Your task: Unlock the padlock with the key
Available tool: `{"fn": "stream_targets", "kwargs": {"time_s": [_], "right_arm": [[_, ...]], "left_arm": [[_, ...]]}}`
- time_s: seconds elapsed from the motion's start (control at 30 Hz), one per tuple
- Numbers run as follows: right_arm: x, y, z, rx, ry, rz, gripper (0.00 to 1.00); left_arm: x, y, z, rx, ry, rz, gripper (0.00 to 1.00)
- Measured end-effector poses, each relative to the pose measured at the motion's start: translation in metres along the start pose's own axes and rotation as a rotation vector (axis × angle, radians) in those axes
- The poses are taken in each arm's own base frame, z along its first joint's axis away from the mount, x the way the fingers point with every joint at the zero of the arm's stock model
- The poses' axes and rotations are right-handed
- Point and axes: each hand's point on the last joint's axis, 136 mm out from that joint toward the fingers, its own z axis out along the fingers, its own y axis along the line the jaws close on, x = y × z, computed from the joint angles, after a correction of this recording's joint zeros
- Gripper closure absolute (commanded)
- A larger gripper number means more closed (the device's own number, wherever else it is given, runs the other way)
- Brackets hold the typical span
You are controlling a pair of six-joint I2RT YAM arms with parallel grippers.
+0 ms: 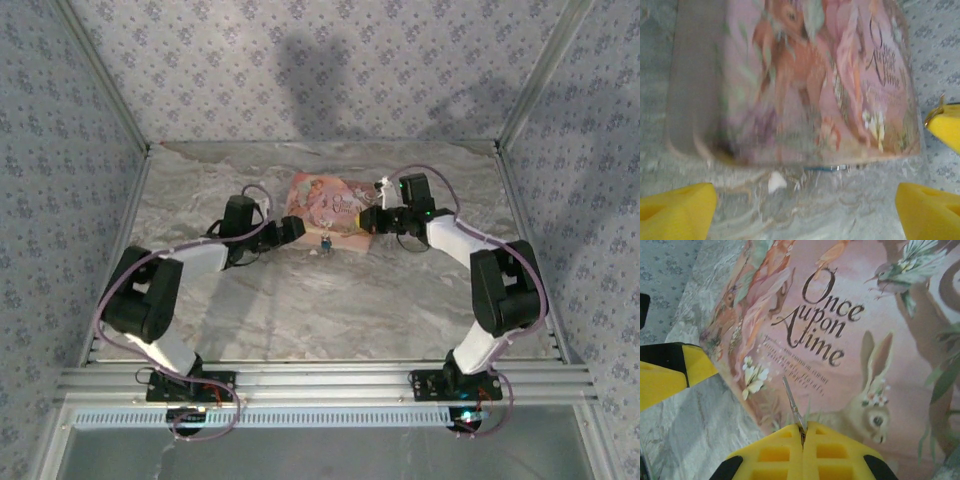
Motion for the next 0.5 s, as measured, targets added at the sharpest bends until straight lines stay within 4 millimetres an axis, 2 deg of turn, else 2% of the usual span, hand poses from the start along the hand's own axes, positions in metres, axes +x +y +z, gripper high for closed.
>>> {"fn": "stream_targets", "kwargs": {"time_s": [0.17,0.33,0.5], "right_arm": [[-0.002,-0.012,0.010,0.027,0.014,0.012,1.00],[-0.004,-0.014,0.012,0.033,0.011,0.008,1.00],[-0.005,-0.015,0.012,0.039,0.006,0.006,1.00]], "left_arm": [[-0.024,-0.001,0.009,0.018,-0.029,0.008,0.08],[-0.049,-0.005,0.020,0.042,-0.044,0.047,0.11],[-0.060,-0.005,0.031,0.056,-0.045,0.094,0.15]]}}
